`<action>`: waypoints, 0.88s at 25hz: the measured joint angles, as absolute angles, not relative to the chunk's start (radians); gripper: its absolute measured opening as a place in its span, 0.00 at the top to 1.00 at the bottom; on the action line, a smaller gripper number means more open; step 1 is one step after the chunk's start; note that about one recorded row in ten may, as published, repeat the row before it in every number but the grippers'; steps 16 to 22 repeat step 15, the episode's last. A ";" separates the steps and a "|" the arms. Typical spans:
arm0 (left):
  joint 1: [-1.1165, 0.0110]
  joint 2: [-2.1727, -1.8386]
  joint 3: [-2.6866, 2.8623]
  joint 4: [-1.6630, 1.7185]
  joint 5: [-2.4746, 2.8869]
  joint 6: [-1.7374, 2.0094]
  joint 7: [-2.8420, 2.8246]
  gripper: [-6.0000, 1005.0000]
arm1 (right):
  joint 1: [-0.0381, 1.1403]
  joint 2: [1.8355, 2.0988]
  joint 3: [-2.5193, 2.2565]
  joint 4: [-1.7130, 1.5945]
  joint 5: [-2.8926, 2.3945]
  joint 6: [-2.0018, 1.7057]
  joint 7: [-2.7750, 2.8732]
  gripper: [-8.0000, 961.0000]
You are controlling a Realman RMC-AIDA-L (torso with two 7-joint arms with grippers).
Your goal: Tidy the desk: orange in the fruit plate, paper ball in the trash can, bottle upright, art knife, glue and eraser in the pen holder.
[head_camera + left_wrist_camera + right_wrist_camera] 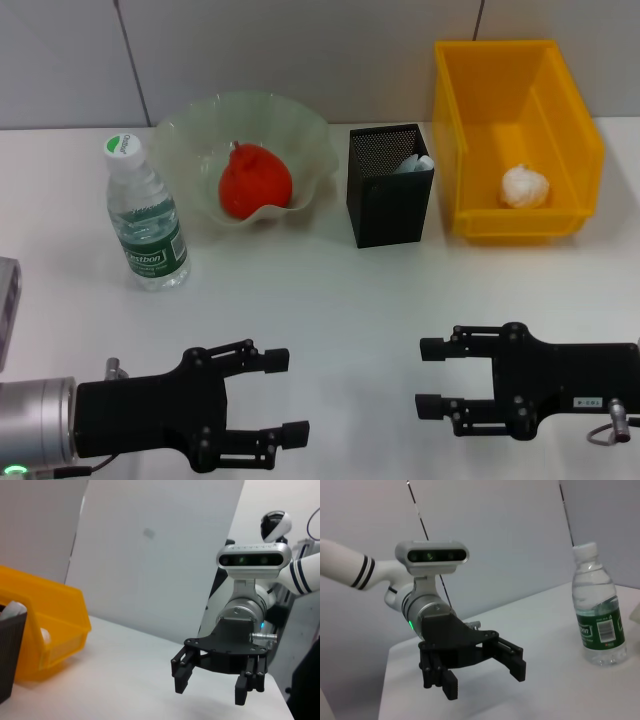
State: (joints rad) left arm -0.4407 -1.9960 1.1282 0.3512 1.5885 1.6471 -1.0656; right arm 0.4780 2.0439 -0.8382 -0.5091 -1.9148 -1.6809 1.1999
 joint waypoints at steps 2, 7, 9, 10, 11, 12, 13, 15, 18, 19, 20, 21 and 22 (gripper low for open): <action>-0.444 -1.997 1.129 0.351 1.602 1.640 -1.064 0.14 | 0.478 2.047 -0.841 -0.496 -1.917 -1.667 1.169 0.29; -0.447 -1.999 1.125 0.351 1.609 1.637 -1.050 0.14 | 0.478 2.047 -0.842 -0.489 -1.918 -1.654 1.153 0.29; -0.452 -2.000 1.125 0.351 1.609 1.636 -1.049 0.14 | 0.478 2.047 -0.842 -0.488 -1.919 -1.653 1.151 0.29; -0.454 -2.000 1.125 0.351 1.609 1.636 -1.049 0.14 | 0.478 2.048 -0.842 -0.488 -1.919 -1.654 1.151 0.29; -0.455 -2.000 1.125 0.351 1.609 1.636 -1.049 0.14 | 0.479 2.049 -0.842 -0.488 -1.919 -1.655 1.151 0.29; -0.455 -2.000 1.125 0.351 1.609 1.636 -1.049 0.14 | 0.479 2.049 -0.842 -0.488 -1.919 -1.655 1.151 0.29; -0.455 -2.000 1.125 0.351 1.609 1.636 -1.049 0.14 | 0.480 2.049 -0.842 -0.488 -1.920 -1.657 1.150 0.29; -0.455 -1.999 1.126 0.351 1.609 1.636 -1.049 0.14 | 0.481 2.049 -0.842 -0.488 -1.920 -1.658 1.150 0.29; -0.455 -1.999 1.126 0.351 1.609 1.636 -1.049 0.14 | 0.481 2.049 -0.842 -0.488 -1.920 -1.658 1.150 0.29; -0.455 -1.999 1.126 0.351 1.609 1.636 -1.049 0.14 | 0.481 2.049 -0.842 -0.488 -1.920 -1.658 1.150 0.29; -0.455 -1.999 1.126 0.351 1.609 1.636 -1.049 0.14 | 0.481 2.049 -0.842 -0.488 -1.920 -1.658 1.150 0.29; -0.455 -1.999 1.126 0.351 1.609 1.636 -1.049 0.14 | 0.481 2.049 -0.842 -0.488 -1.920 -1.658 1.150 0.29; -0.455 -1.999 1.126 0.351 1.609 1.636 -1.049 0.14 | 0.481 2.049 -0.842 -0.488 -1.920 -1.658 1.150 0.29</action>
